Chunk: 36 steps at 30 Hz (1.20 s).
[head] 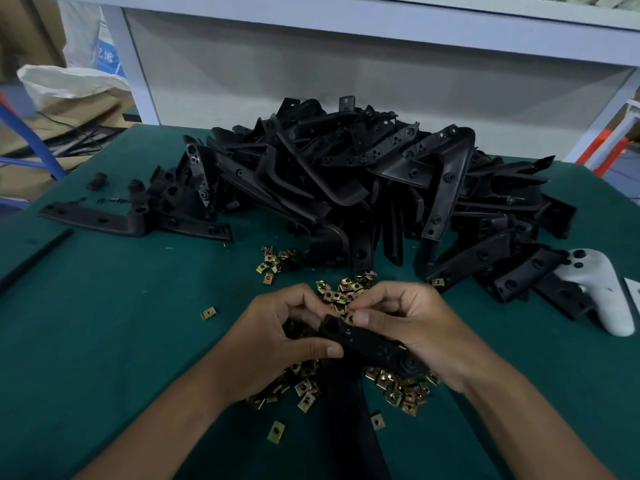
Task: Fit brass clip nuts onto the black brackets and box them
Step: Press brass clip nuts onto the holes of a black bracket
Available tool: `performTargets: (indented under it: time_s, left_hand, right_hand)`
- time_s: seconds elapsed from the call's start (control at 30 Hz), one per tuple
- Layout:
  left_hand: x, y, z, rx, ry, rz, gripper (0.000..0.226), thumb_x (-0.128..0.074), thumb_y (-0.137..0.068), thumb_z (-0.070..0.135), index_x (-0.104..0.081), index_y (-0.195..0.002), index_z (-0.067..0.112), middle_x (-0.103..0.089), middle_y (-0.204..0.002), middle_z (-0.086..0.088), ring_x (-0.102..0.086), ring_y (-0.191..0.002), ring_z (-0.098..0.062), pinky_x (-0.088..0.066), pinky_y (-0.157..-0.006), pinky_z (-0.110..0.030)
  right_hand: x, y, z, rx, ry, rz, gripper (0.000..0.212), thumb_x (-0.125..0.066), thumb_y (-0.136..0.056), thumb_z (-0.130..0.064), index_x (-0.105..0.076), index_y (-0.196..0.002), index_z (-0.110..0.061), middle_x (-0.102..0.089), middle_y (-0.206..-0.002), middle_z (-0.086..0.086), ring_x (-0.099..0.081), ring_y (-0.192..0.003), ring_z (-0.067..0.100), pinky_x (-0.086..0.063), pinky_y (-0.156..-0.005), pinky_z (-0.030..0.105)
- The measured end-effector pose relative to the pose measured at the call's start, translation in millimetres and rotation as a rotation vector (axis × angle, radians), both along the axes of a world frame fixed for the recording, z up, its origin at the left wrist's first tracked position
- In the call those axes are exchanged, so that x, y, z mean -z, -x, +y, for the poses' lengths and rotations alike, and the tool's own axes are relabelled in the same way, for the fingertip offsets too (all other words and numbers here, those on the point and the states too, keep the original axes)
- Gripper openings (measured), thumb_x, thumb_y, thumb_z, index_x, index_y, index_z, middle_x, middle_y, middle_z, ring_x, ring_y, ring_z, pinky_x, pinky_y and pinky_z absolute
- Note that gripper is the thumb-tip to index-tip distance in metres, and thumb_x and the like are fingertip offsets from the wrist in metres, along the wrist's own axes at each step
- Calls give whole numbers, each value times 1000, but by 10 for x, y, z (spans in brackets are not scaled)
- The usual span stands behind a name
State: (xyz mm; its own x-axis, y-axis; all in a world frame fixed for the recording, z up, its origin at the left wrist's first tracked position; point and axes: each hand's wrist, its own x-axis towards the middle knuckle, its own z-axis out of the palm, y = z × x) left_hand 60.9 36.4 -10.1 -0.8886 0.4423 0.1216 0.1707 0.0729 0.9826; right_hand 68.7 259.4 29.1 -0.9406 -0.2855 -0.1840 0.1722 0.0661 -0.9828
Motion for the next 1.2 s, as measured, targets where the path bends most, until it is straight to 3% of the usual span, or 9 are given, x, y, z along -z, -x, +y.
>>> performTargets:
  time_s: [0.1,0.37,0.67,0.83,1.0,1.1,1.2]
  left_hand:
    - [-15,-13,5,-3,0,13,35,-86,-68,55,-71,-92,34,-77,-96,4,-72,-95,-9,-52,-89,-18]
    - [-37,-11,9,6,-18,29,28,-85,-72,51,-72,-94,38,-77,-101,7,-71,-97,-8,-51,-90,-16]
    - [-39,-11,6,-19,-1,50,27,-86,-74,41,-71,-95,33,-77,-97,5,-71,-95,-7,-49,-88,-13]
    - [-60,-16,11,-23,29,58,28,-82,-76,40,-70,-102,38,-74,-91,11,-70,-94,-3,-44,-85,-6]
    - [-54,-16,0,-77,52,85,34,-81,-77,42,-67,-107,44,-73,-89,13,-68,-94,0,-42,-87,-6]
    - [-48,-13,-4,-60,53,84,34,-80,-80,40,-68,-111,45,-74,-93,10,-68,-97,-3,-44,-88,-9]
    - [-71,-20,-8,-41,42,65,34,-76,-85,37,-70,-117,43,-75,-102,7,-70,-100,-7,-49,-87,-12]
  right_hand:
    - [3,1,-6,-10,-7,-14,21,-81,-70,-31,-80,-87,-18,-77,-86,2,-72,-78,10,-53,-66,16]
    - [46,9,-13,42,37,37,15,-78,-78,-28,-80,-89,-18,-74,-74,-8,-66,-64,-2,-48,-57,9]
    - [58,4,5,2,-11,37,18,-79,-76,-32,-80,-91,-21,-77,-85,-3,-72,-79,7,-53,-67,15]
    - [39,-5,23,-36,-36,75,22,-69,-86,-39,-80,-95,-21,-75,-80,-14,-69,-76,-4,-50,-66,8]
    - [52,13,56,-75,-96,91,38,-63,-84,-57,-80,-103,-29,-75,-115,-6,-69,-112,11,-53,-91,20]
    - [61,18,79,-101,-83,89,34,-58,-93,-50,-79,-106,-26,-72,-117,-10,-65,-116,10,-51,-98,29]
    - [72,61,133,-23,76,14,26,-51,-98,-12,-73,-111,-17,-73,-111,-8,-60,-98,11,-45,-91,30]
